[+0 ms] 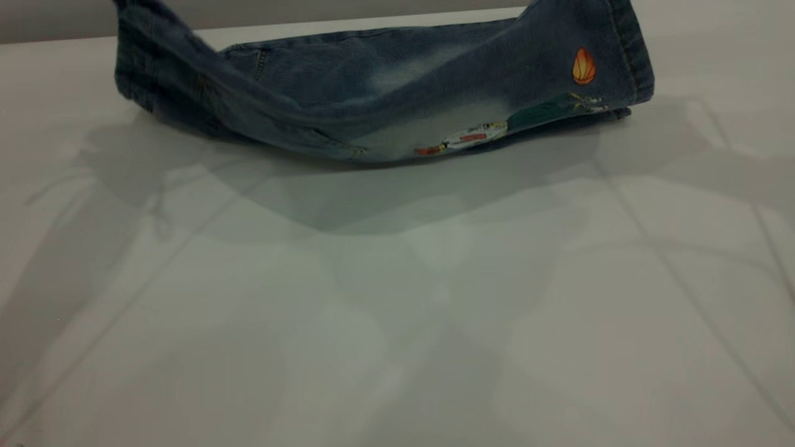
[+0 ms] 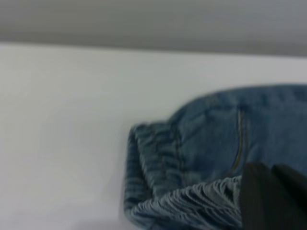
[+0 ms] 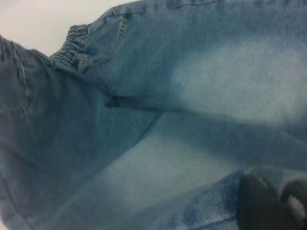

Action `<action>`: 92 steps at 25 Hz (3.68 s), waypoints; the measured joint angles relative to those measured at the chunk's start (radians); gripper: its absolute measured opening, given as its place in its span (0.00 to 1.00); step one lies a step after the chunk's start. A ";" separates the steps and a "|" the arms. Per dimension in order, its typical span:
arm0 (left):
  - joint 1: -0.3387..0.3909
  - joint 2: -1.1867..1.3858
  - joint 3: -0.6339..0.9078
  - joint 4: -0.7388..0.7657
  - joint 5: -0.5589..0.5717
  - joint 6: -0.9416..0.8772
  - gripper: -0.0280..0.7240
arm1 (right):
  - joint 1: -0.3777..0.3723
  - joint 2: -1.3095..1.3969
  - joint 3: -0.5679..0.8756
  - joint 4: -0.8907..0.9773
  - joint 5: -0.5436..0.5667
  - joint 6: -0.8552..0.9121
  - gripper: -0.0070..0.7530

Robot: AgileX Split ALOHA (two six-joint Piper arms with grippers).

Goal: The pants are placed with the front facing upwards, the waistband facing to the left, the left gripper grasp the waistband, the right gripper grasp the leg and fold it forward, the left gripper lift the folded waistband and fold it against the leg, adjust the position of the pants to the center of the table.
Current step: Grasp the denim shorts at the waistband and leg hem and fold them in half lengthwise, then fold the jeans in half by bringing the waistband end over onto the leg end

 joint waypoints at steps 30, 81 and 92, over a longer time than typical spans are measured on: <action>0.023 0.285 -0.283 0.019 0.027 0.021 0.09 | 0.000 0.397 -0.467 -0.047 -0.008 0.055 0.03; 0.115 0.341 -0.311 0.016 0.249 -0.027 0.74 | -0.049 0.426 -0.482 -0.310 -0.020 0.328 0.75; 0.179 0.340 -0.311 -0.067 0.361 -0.001 0.74 | -0.049 0.407 -0.482 -0.308 -0.011 0.338 0.75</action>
